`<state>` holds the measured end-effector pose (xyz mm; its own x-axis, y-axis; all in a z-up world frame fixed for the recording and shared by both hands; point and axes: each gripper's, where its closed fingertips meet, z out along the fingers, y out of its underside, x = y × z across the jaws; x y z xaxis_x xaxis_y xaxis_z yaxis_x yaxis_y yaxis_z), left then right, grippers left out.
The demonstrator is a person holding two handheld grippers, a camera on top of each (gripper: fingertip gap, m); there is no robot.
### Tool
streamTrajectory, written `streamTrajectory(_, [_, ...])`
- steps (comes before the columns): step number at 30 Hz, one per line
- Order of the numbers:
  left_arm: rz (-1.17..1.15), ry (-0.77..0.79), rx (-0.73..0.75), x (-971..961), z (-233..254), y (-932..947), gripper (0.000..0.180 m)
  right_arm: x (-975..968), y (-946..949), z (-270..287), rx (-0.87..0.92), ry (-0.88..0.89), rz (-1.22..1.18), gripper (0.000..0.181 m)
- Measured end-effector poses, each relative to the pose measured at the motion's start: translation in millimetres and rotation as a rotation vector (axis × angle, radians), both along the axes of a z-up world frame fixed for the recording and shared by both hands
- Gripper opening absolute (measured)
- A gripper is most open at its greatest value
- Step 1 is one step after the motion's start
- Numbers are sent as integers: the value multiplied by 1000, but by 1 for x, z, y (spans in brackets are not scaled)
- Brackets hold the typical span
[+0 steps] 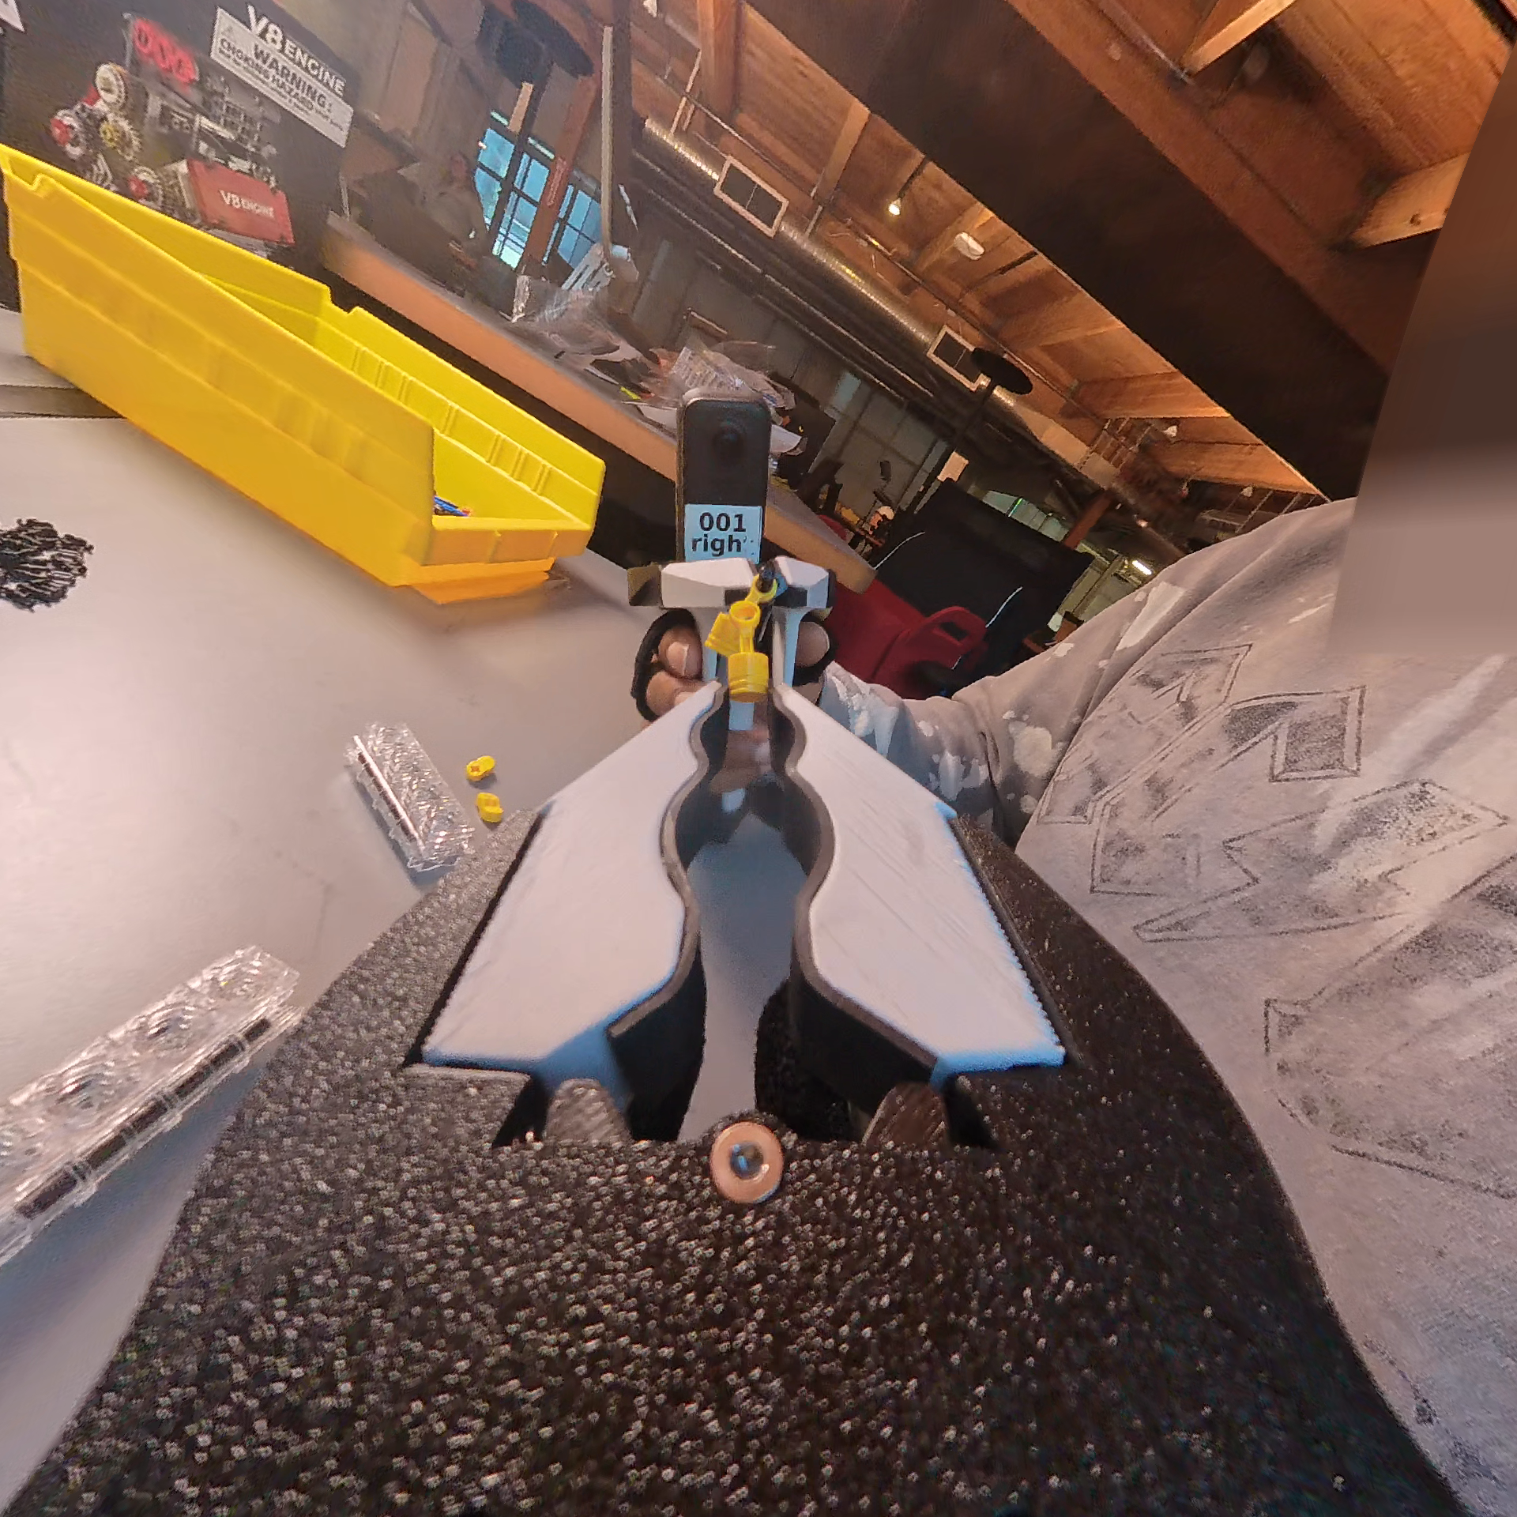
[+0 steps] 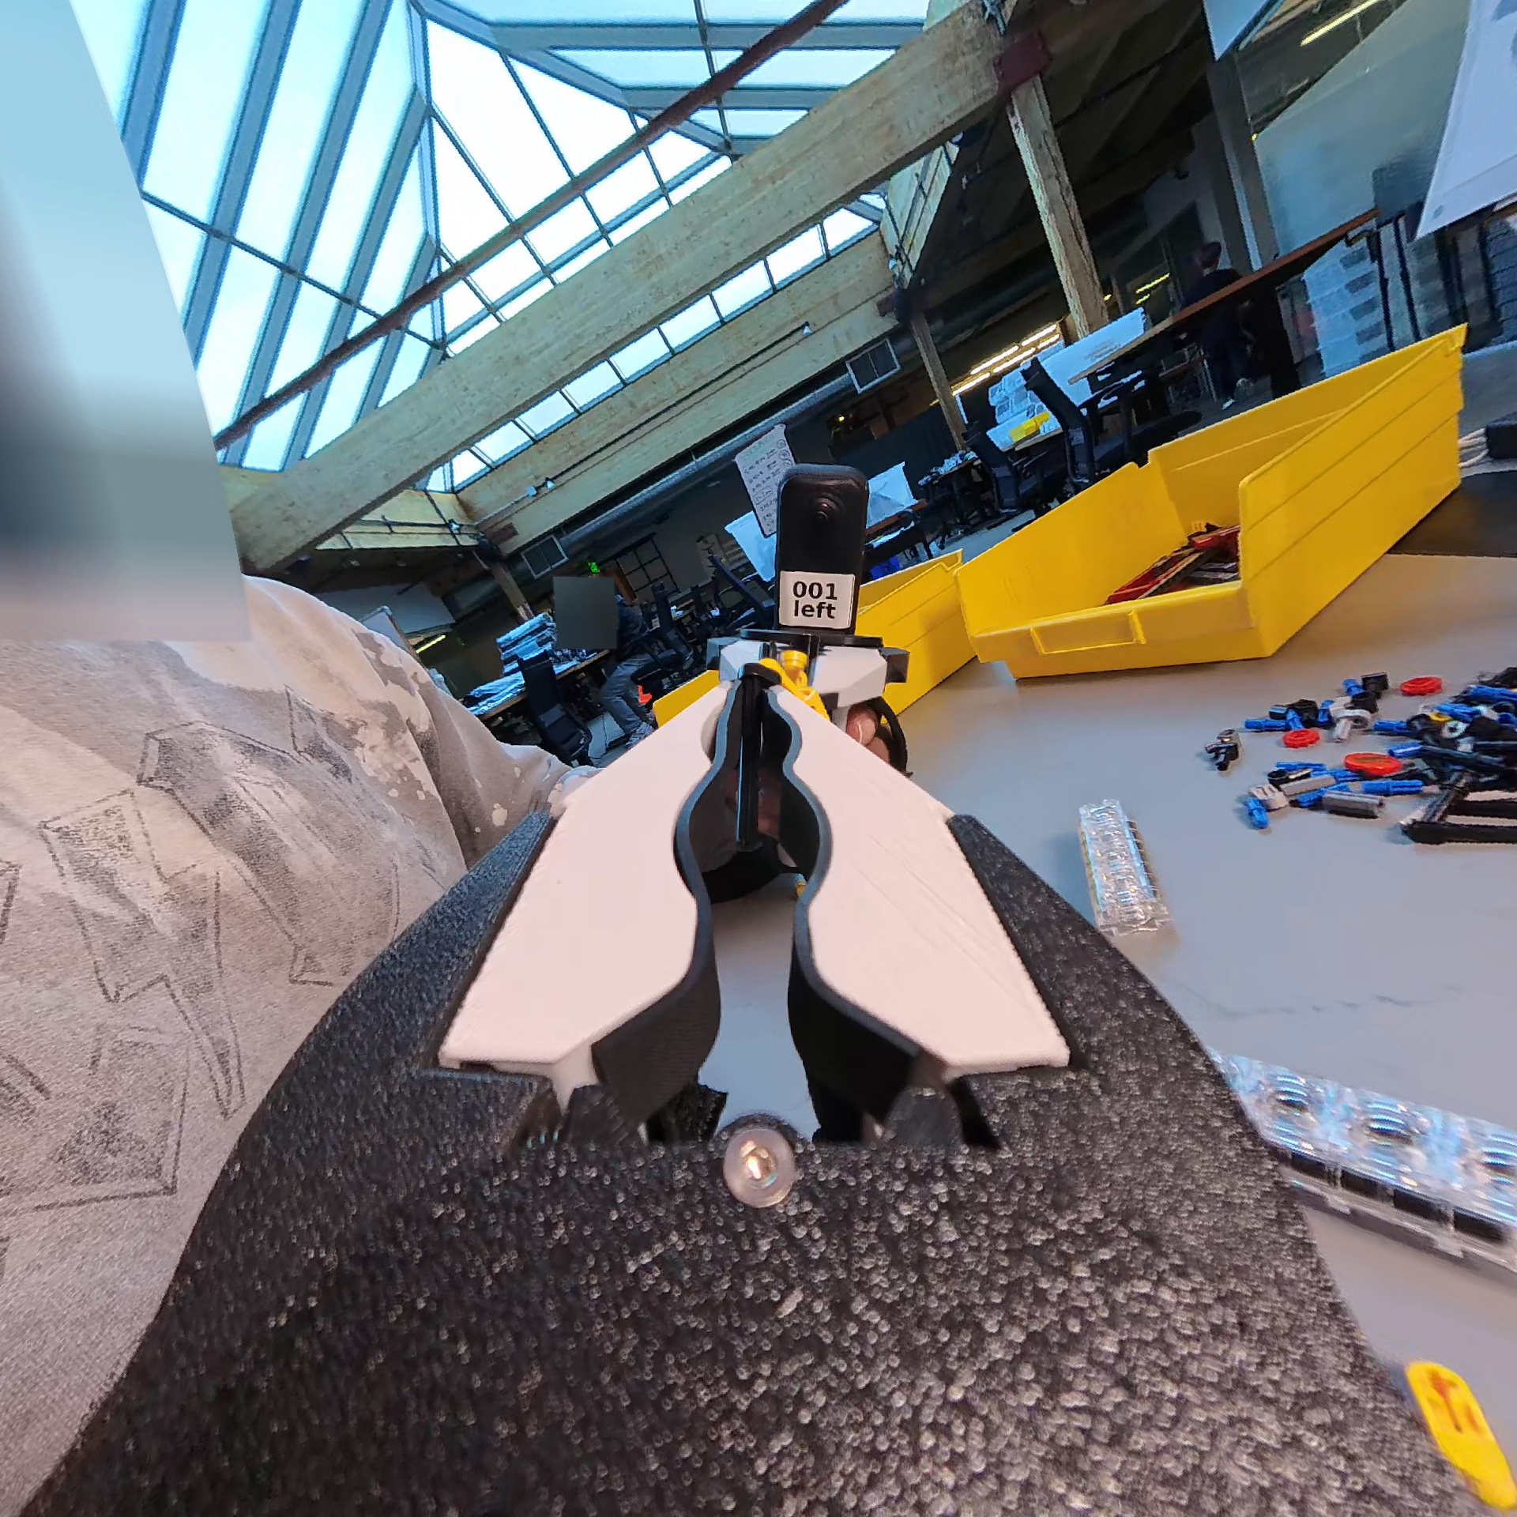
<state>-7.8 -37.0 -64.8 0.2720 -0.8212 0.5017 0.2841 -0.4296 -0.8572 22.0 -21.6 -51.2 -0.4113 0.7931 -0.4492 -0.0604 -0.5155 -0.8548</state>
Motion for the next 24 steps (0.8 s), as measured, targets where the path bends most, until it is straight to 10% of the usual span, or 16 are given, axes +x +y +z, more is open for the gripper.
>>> streamTrajectory(7, [76,76,43,1,-2,5,6,-5,-3,-4,15,-16,-1,3])
streamTrajectory(24, [490,978,547,-14,-33,28,7,-21,20,-38,46,-239,-184,4])
